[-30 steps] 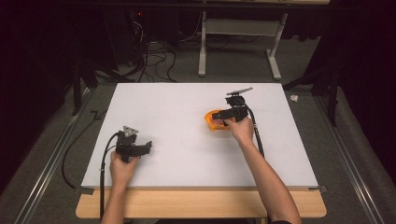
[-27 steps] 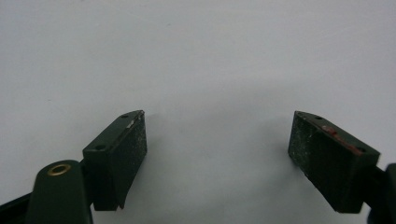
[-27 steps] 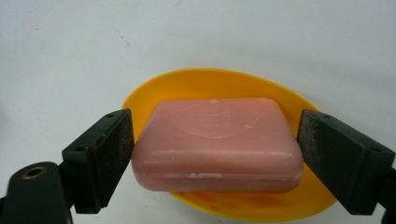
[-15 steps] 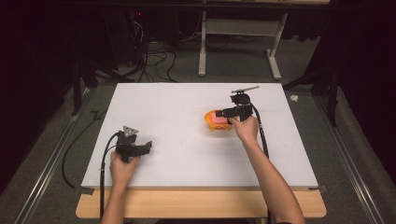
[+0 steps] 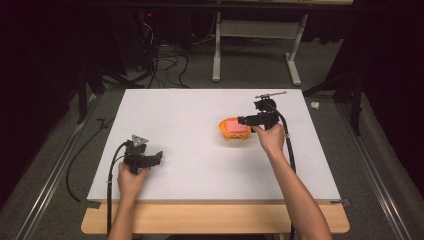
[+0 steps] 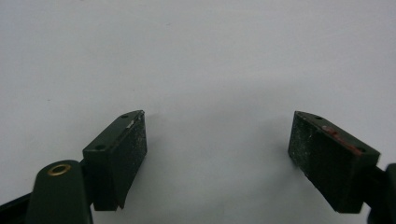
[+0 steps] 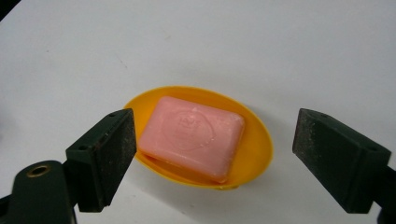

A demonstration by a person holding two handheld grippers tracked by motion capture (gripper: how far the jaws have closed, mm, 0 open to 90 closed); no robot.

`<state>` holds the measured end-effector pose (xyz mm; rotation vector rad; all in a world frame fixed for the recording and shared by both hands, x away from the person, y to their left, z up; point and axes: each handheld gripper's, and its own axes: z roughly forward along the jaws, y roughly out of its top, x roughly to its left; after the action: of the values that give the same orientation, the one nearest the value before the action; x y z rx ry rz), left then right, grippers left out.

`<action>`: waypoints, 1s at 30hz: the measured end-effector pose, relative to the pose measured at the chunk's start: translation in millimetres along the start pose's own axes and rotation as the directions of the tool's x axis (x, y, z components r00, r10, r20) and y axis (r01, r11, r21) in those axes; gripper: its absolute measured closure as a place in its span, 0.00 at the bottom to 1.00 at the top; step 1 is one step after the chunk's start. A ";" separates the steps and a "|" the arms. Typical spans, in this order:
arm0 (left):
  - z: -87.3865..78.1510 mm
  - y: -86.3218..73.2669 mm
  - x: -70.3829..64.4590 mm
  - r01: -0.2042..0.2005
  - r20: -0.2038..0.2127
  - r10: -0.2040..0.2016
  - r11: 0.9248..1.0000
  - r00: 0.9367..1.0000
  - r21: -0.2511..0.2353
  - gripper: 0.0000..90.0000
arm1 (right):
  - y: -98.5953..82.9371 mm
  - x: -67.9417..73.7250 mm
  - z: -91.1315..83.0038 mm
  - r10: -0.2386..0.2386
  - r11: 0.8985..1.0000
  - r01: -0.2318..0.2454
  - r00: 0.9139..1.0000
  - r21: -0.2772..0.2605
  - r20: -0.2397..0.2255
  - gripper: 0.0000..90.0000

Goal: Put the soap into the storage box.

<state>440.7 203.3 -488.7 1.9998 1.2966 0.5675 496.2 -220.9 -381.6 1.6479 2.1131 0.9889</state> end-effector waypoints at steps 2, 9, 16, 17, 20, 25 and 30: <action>0.0 0.0 0.1 0.000 0.000 0.000 1.000 1.000 0.000 0.22 | -0.5 -1.1 -3.2 0.000 1.000 0.000 1.000 -0.005 0.006 0.16; 0.0 0.0 0.1 0.000 0.001 0.000 1.000 1.000 0.000 0.22 | -3.9 -7.9 -14.4 -0.015 0.999 0.016 1.000 -0.044 0.014 0.18; 0.0 0.0 0.1 0.000 0.001 0.000 1.000 1.000 0.000 0.22 | -11.7 -18.0 -22.2 -0.005 0.998 0.007 1.000 -0.068 0.030 0.19; 0.0 0.0 0.1 0.000 0.001 0.000 1.000 1.000 0.000 0.22 | -12.4 -19.5 -23.6 -0.006 0.998 0.009 0.999 -0.067 0.031 0.19; 0.0 0.0 0.1 0.000 0.001 0.000 1.000 1.000 0.000 0.22 | -13.7 -22.4 -28.2 -0.007 0.997 0.010 0.999 -0.072 0.038 0.19; 0.0 0.0 0.1 0.001 0.001 -0.001 1.000 1.000 0.000 0.22 | -15.5 -25.0 -38.1 -0.016 0.996 0.020 0.998 -0.090 0.053 0.20; 0.0 0.0 0.1 0.000 0.000 0.000 1.000 1.000 0.000 0.22 | -21.3 -28.0 -43.6 -0.028 0.995 0.034 0.997 -0.095 0.065 0.21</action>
<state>440.7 203.4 -488.7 2.0001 1.2963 0.5681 462.9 -264.3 -369.3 1.5746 2.0114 0.9985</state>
